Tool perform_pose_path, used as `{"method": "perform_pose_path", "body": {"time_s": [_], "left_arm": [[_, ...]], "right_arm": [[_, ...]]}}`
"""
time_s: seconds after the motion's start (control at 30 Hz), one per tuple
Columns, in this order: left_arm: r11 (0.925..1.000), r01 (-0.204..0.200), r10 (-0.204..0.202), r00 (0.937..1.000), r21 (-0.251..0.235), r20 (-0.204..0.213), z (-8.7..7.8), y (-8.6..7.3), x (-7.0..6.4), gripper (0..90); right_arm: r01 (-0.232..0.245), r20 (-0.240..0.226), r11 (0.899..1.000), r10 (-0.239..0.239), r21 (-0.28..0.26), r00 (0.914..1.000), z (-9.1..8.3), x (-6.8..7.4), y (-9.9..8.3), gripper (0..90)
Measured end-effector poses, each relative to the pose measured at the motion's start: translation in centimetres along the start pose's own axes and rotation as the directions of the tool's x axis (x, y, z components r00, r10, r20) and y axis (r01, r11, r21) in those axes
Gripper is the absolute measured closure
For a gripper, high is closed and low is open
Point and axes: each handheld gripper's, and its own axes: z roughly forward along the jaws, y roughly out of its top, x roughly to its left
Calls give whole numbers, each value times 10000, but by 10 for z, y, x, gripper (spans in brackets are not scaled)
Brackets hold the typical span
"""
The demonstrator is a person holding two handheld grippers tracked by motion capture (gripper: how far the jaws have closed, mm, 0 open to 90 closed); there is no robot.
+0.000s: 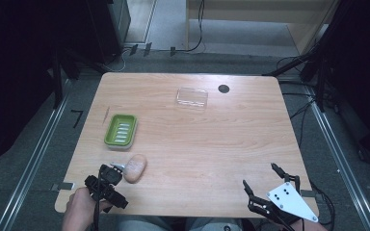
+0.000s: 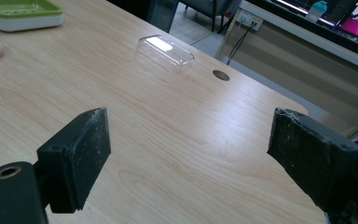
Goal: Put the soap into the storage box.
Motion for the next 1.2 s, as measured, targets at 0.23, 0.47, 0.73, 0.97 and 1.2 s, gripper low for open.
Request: {"method": "perform_pose_path", "body": {"time_s": [0.23, 0.47, 0.73, 0.97, 1.2], "left_arm": [[10000, -83, 83, 10000, -26, -1, -2, 7, 0, 123], [9997, -209, 210, 9998, -119, 13, -6, 16, -2, 123], [9995, -233, 237, 9996, -231, 162, -8, 29, -2, 123], [9991, -192, 201, 9995, -376, 230, -11, 41, -1, 123], [9985, -101, 123, 9991, -530, 406, -10, 53, 2, 121]], "right_arm": [[-12, 12, 10000, 12, -11, 10000, 0, -1, 0, 133], [-31, 26, 10000, 31, 5, 10000, 0, -1, -1, 133], [6, 10, 10000, -6, -3, 10000, 0, -1, 0, 133], [-36, 23, 10000, 36, 4, 10000, 0, -1, -1, 133], [-45, 25, 10000, 45, -9, 10000, 0, -1, -1, 133]]}}
